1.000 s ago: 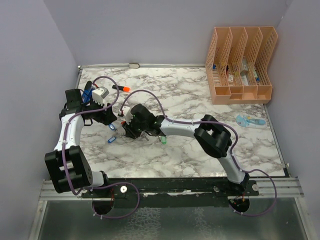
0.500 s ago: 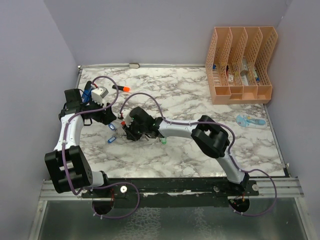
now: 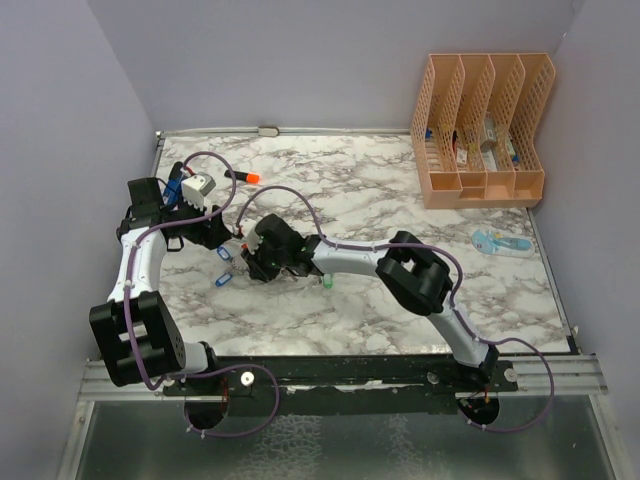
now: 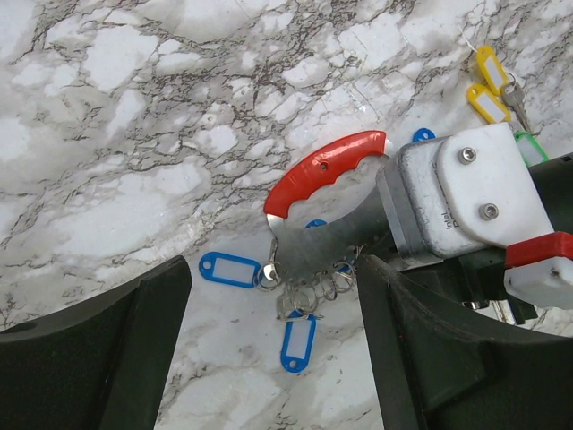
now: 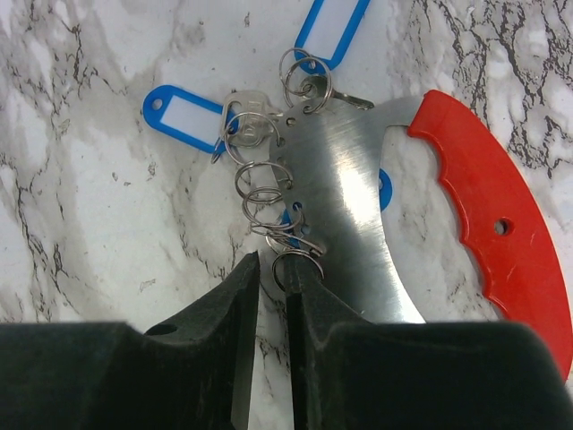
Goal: Put the keys on the keyring
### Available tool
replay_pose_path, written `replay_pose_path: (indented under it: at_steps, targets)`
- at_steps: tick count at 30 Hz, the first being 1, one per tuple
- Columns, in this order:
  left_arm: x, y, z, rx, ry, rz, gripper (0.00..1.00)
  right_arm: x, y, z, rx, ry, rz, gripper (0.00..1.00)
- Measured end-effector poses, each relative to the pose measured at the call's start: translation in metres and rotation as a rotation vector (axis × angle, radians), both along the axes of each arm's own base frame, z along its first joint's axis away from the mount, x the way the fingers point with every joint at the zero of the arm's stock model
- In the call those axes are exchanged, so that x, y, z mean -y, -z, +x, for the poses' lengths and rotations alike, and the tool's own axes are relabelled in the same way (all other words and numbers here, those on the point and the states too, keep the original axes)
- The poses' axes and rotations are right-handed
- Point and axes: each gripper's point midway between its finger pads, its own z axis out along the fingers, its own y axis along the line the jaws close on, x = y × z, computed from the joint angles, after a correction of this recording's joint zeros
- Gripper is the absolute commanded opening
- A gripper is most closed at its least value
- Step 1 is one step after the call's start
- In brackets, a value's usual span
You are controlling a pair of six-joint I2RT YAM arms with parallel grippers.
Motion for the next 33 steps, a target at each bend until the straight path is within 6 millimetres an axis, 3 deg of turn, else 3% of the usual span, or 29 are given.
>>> replay_pose_path:
  at_steps: [3, 14, 22, 27, 33]
  targets:
    - [0.000, 0.000, 0.000, 0.000, 0.000, 0.000, 0.77, -0.003, 0.000, 0.002, 0.002, 0.004, 0.006, 0.02]
    - [0.005, -0.002, -0.002, 0.009, 0.028, -0.020, 0.78, -0.006, 0.001, 0.004, 0.003, 0.018, 0.025, 0.01]
    - [0.024, -0.012, -0.013, 0.057, 0.155, -0.094, 0.80, 0.024, -0.004, -0.003, -0.075, -0.012, 0.036, 0.01]
    - [0.037, -0.023, -0.018, 0.129, 0.254, -0.148, 0.82, 0.048, -0.023, 0.011, -0.156, -0.029, 0.107, 0.01]
    - [0.047, -0.033, -0.020, 0.216, 0.341, -0.181, 0.83, 0.056, -0.048, 0.025, -0.217, -0.078, 0.199, 0.01]
